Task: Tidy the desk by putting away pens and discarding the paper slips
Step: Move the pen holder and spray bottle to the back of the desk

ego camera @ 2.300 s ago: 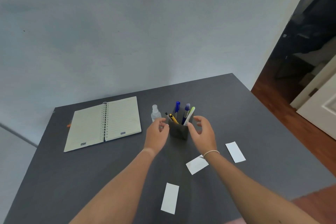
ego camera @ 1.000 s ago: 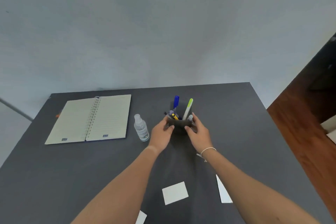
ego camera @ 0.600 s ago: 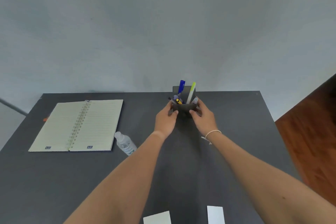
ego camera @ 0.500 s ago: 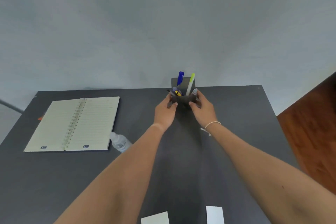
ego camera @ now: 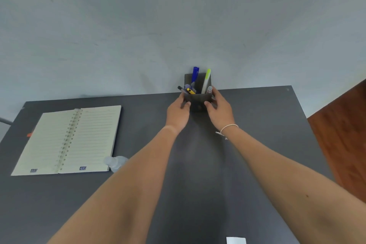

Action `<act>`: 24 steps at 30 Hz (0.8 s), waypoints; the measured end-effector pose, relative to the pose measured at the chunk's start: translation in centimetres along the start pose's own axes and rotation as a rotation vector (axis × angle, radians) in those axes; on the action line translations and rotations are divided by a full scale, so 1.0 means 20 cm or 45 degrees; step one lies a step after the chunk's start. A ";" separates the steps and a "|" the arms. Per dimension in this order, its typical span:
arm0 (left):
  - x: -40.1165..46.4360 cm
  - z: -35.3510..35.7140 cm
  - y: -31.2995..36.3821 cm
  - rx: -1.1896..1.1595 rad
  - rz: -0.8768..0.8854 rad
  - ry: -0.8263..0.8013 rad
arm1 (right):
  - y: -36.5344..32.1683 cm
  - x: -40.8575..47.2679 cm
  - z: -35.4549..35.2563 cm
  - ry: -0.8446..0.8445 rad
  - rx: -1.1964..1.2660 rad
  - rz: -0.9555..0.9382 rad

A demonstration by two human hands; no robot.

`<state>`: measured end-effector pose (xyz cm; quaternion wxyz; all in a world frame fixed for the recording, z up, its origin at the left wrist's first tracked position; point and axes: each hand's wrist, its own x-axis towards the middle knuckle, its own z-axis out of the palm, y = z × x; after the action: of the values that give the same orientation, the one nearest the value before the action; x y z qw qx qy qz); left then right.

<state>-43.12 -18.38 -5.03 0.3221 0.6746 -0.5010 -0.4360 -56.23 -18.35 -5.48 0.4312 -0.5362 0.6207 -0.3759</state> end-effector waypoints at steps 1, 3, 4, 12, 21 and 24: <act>0.01 0.00 0.00 -0.001 -0.003 -0.003 | 0.00 0.01 0.00 0.002 -0.002 0.001; 0.02 0.01 0.01 -0.009 -0.009 -0.011 | 0.01 0.03 0.00 0.004 -0.023 0.005; 0.03 0.01 0.01 -0.008 -0.009 -0.012 | 0.01 0.04 0.00 0.004 -0.031 0.007; 0.04 0.01 0.01 0.005 0.024 -0.009 | 0.01 0.06 -0.02 -0.012 -0.076 0.004; -0.07 -0.03 0.01 0.026 -0.003 -0.022 | 0.04 -0.04 -0.05 -0.032 -0.189 0.058; -0.15 -0.05 -0.01 -0.001 -0.058 -0.041 | 0.04 -0.13 -0.07 -0.057 -0.202 0.062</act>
<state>-42.44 -15.44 -3.98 0.3042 0.6788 -0.4903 -0.4542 -57.73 -15.62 -5.32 0.4101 -0.5617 0.6515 -0.3030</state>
